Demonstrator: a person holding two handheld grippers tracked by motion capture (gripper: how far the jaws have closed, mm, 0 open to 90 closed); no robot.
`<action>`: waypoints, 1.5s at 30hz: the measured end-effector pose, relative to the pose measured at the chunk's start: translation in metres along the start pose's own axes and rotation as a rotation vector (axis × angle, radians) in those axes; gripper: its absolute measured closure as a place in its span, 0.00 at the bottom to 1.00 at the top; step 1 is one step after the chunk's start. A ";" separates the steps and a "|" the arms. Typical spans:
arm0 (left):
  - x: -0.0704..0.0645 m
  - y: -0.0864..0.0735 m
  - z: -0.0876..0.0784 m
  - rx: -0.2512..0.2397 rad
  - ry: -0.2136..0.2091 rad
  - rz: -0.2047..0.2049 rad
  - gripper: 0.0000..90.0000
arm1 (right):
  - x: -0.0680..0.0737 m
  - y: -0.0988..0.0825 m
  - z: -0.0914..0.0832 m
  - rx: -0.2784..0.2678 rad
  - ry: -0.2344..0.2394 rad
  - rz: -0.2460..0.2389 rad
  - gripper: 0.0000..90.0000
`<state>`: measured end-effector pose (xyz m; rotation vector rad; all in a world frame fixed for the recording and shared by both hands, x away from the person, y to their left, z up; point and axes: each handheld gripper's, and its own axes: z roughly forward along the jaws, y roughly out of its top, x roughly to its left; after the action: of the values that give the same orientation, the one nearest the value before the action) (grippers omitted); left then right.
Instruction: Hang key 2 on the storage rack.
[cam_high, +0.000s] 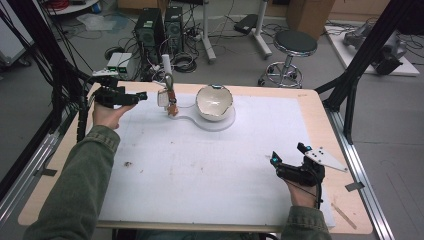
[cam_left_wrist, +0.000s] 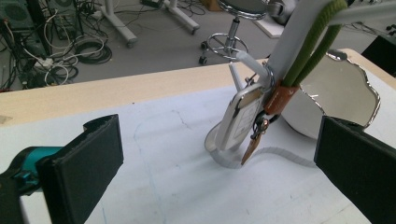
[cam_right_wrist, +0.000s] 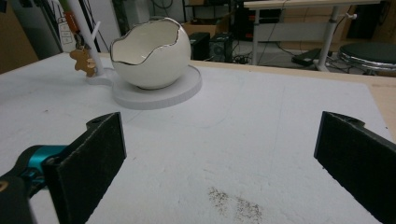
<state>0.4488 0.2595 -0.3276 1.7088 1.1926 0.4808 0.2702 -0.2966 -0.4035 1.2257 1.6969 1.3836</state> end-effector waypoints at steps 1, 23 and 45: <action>-0.001 -0.002 -0.001 0.000 0.000 0.004 0.02 | 0.000 0.000 0.000 0.000 0.000 0.000 0.01; -0.008 -0.039 -0.030 -0.044 0.022 0.030 0.02 | 0.001 0.000 0.000 0.004 -0.004 0.001 0.01; -0.019 -0.072 -0.067 -0.134 0.044 0.076 0.02 | 0.001 0.000 -0.001 0.002 -0.008 0.002 0.01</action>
<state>0.3548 0.2795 -0.3551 1.6401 1.1048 0.6337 0.2690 -0.2960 -0.4033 1.2325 1.6933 1.3765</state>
